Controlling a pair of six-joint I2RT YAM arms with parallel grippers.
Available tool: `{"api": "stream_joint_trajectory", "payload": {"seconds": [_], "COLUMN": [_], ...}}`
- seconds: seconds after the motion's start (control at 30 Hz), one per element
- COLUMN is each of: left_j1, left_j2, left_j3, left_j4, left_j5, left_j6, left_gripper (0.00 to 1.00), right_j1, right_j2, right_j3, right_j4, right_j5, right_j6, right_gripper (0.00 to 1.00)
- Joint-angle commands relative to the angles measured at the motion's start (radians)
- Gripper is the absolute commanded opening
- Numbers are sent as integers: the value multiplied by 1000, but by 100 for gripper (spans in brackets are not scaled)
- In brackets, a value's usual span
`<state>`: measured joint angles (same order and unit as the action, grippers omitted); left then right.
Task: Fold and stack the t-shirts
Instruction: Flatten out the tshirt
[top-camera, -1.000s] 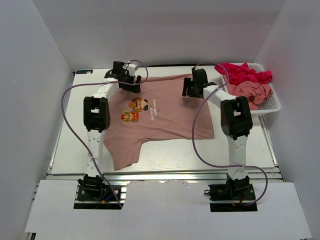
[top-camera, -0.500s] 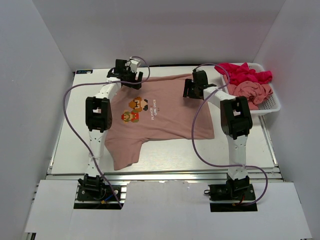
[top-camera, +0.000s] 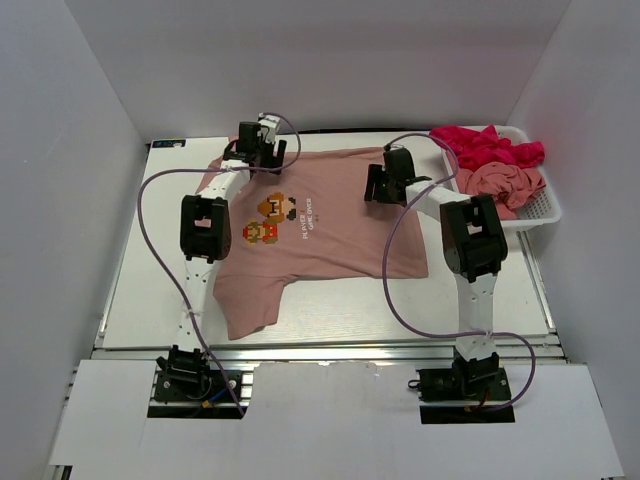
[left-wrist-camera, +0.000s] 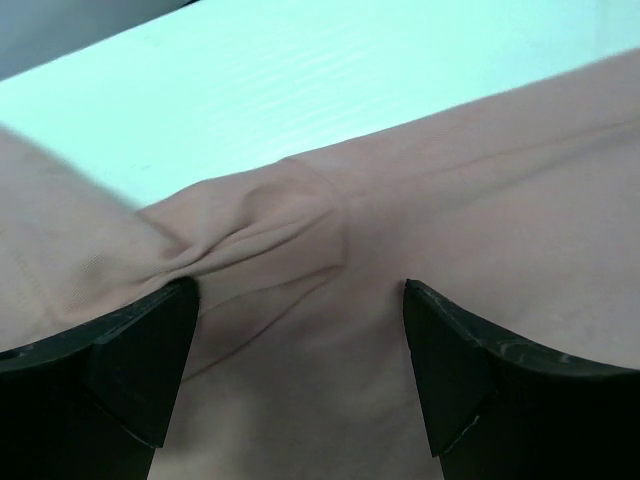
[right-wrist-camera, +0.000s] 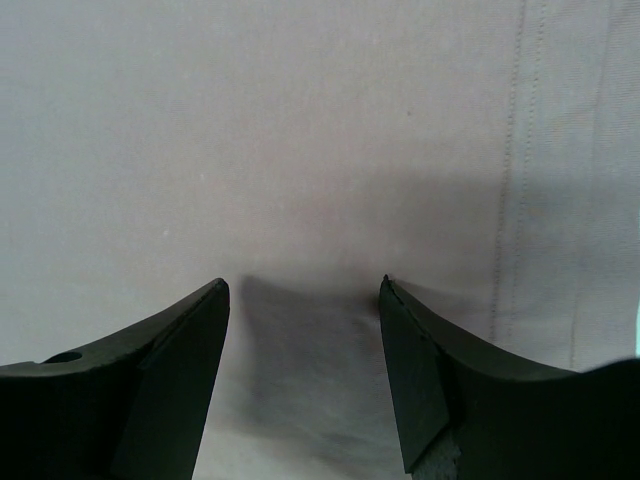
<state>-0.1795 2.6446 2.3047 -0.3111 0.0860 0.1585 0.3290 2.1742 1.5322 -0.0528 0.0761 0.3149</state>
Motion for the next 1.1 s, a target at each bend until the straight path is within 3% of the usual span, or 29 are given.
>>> {"api": "stream_joint_trajectory", "payload": {"seconds": [0.0, 0.37, 0.53, 0.7, 1.07], "left_j1": [9, 37, 54, 89, 104], "left_j2": [-98, -357, -226, -103, -72], "left_j3": [-31, -313, -225, -76, -70], "left_j4": [47, 86, 99, 53, 82], "left_j5": [-132, -190, -201, -128, -88], "left_j6": [-57, -39, -7, -69, -80], "left_gripper": [92, 94, 94, 94, 94], "right_j1": [10, 18, 21, 21, 21], "right_j2": [-53, -60, -73, -91, -65], "right_j3": [-11, -32, -38, -55, -35], "right_j4": [34, 42, 42, 42, 39], "right_j5": [8, 16, 14, 50, 57], "right_j6": [3, -5, -4, -14, -10], "right_gripper": [67, 67, 66, 67, 67]}}
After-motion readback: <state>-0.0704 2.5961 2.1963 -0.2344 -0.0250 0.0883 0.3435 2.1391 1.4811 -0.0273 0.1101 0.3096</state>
